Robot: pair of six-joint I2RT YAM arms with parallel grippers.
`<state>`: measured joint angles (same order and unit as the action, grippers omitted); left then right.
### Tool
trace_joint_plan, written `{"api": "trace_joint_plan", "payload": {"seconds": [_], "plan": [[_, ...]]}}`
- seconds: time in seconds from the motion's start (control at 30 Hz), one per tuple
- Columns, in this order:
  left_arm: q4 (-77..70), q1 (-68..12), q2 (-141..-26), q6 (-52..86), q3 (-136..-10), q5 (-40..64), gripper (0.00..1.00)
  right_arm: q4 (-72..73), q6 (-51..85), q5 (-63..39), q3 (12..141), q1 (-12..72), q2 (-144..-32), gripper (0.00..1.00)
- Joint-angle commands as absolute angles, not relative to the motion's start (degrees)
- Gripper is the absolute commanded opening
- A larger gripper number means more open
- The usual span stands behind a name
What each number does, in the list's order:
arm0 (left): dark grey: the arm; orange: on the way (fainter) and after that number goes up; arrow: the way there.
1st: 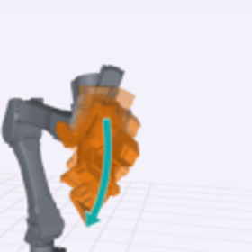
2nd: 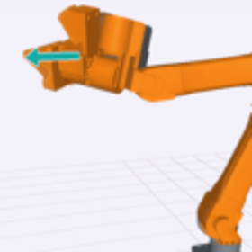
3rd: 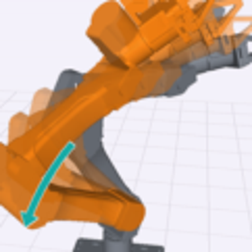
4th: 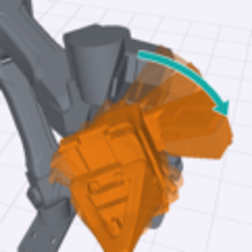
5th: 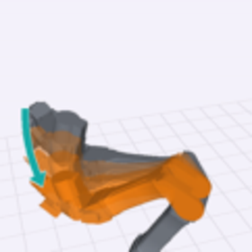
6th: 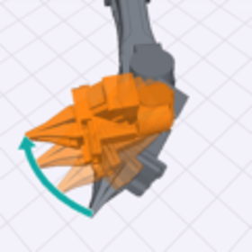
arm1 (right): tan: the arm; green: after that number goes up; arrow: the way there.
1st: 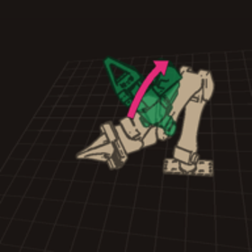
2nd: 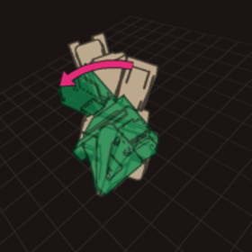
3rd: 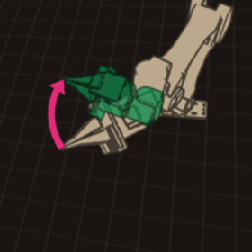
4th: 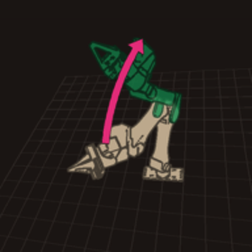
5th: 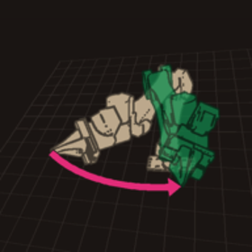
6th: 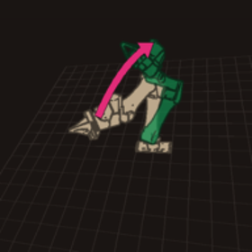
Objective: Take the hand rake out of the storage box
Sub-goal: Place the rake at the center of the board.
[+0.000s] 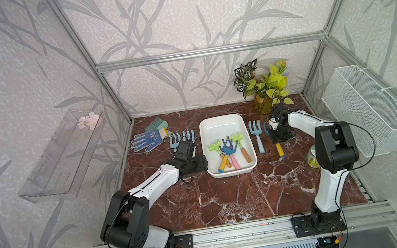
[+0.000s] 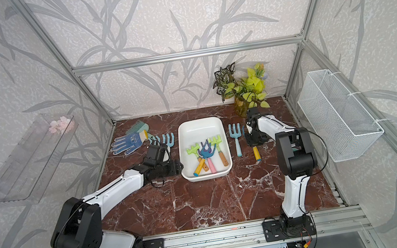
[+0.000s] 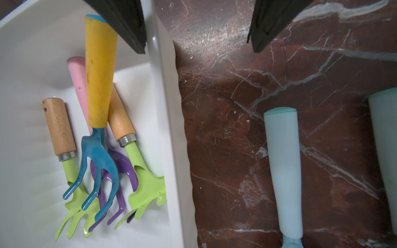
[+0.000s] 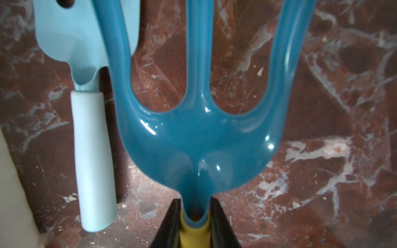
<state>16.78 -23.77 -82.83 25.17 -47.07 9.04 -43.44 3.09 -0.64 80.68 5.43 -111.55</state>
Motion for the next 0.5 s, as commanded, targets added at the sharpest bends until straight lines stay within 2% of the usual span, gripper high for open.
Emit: {"api": "trace_joint_plan", "payload": {"seconds": [0.0,0.47], "plan": [[19.62,-23.2,-83.55,23.99,-48.69,6.91,0.77,-42.75,2.33,-0.88,84.27,4.76,-113.54,0.17],[19.87,-22.17,-83.75,23.44,-49.06,7.29,0.77,-43.39,1.89,-2.64,88.98,3.08,-119.95,0.2]]}}
